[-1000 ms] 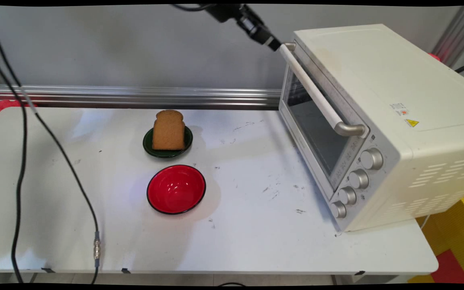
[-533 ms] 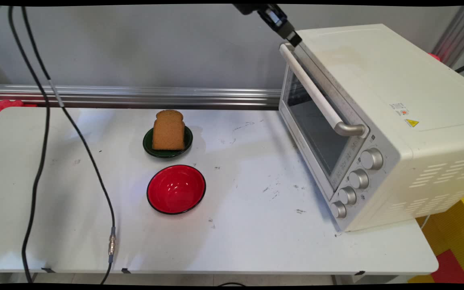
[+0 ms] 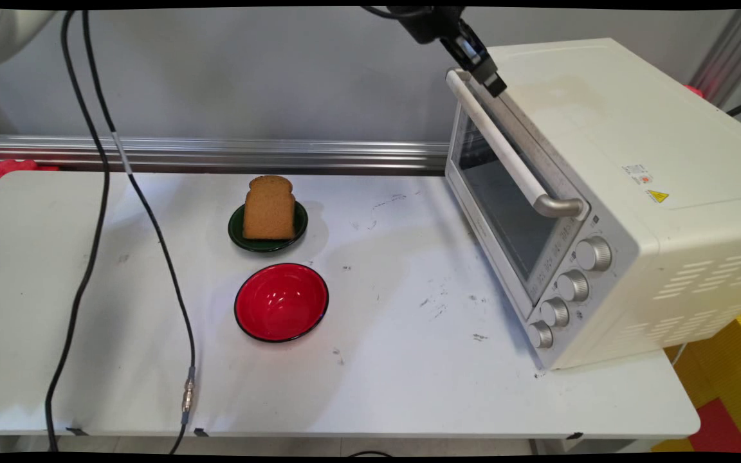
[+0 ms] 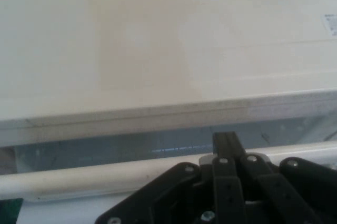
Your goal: Open the oven
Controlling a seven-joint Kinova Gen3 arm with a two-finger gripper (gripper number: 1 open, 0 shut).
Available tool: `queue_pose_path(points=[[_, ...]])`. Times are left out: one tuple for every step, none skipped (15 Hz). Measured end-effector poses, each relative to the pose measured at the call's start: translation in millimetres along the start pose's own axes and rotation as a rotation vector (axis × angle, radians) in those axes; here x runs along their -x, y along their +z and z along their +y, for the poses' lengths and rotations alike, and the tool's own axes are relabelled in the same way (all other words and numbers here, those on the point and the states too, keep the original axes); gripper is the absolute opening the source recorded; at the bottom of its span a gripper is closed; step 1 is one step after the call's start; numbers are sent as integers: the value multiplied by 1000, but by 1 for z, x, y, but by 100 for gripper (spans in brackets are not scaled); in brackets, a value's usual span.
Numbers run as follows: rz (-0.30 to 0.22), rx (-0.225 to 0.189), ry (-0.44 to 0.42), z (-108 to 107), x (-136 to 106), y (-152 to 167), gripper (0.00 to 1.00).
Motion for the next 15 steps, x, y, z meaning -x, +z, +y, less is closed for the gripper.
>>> queue_pose_path(points=[[-4, -1, -2, -1, 0, 5, 0], [-6, -2, -3, -1, 0, 8, 0], [-9, -3, -4, -2, 0, 12, 0], [-10, -3, -6, -2, 1, 15, 0], [-13, -4, -8, -3, 1, 20, 0], [-16, -5, -9, -3, 2, 25, 0], [-18, -5, -10, -4, 2, 29, 0], [-19, -6, -12, -4, 3, 33, 0], [-21, -7, -13, -5, 3, 35, 0], [-22, -7, -14, -5, 3, 38, 0], [-23, -8, -15, -6, 4, 42, 0], [-24, -8, -17, -6, 4, 45, 0], [-24, -8, -18, -6, 5, 48, 0], [-24, -7, -20, -7, 5, 51, 0], [-23, -8, -22, -7, 5, 54, 0]])
